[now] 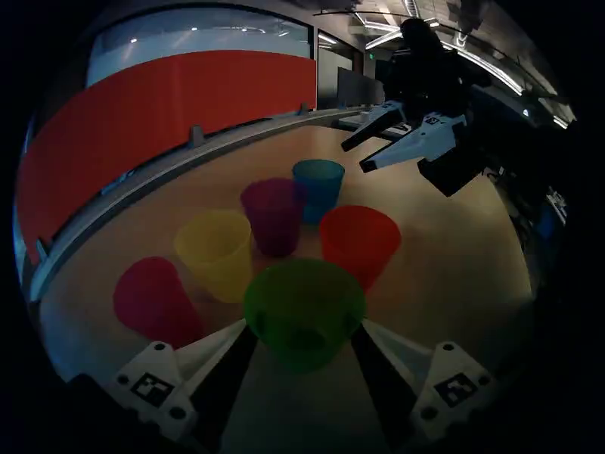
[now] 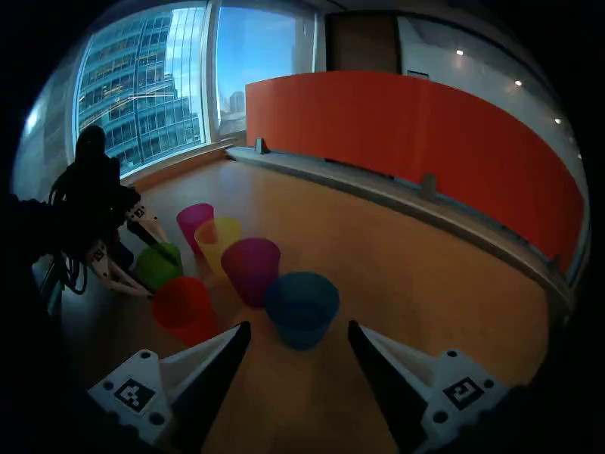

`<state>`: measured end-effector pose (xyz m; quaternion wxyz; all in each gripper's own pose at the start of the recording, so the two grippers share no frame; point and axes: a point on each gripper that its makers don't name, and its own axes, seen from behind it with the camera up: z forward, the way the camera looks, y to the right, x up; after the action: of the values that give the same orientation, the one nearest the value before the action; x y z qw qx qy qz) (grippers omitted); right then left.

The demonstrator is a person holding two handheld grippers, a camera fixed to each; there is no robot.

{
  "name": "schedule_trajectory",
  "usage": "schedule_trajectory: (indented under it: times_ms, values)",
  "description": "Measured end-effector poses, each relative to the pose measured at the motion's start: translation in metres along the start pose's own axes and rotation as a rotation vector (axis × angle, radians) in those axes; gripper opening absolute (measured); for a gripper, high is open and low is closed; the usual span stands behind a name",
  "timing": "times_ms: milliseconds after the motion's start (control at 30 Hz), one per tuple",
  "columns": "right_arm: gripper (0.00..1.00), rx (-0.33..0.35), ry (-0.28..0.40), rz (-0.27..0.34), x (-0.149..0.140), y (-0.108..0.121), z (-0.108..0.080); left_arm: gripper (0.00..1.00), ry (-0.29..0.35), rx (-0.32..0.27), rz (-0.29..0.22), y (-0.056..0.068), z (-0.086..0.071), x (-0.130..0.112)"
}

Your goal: Pour water

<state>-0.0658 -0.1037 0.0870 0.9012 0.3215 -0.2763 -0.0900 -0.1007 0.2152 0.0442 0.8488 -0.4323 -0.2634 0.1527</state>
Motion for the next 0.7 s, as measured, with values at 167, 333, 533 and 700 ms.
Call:
schedule_trajectory:
  times_ms: [167,333,533,700]
  values:
    - [0.99,-0.001,-0.009,-0.004,-0.005,0.001,0.009,0.82,0.011,0.005,0.0,-0.001,-0.003,0.002]
    - [0.99,-0.001,-0.021,-0.01,-0.01,0.002,0.018,0.82,0.022,0.013,-0.003,-0.003,-0.007,0.005]
    - [0.99,-0.004,-0.034,-0.014,-0.015,0.004,0.029,0.82,0.035,0.026,-0.013,-0.007,-0.013,0.008]
    - [0.99,-0.002,-0.041,-0.007,-0.017,0.003,0.037,0.82,0.037,0.037,-0.012,-0.011,-0.016,0.008]
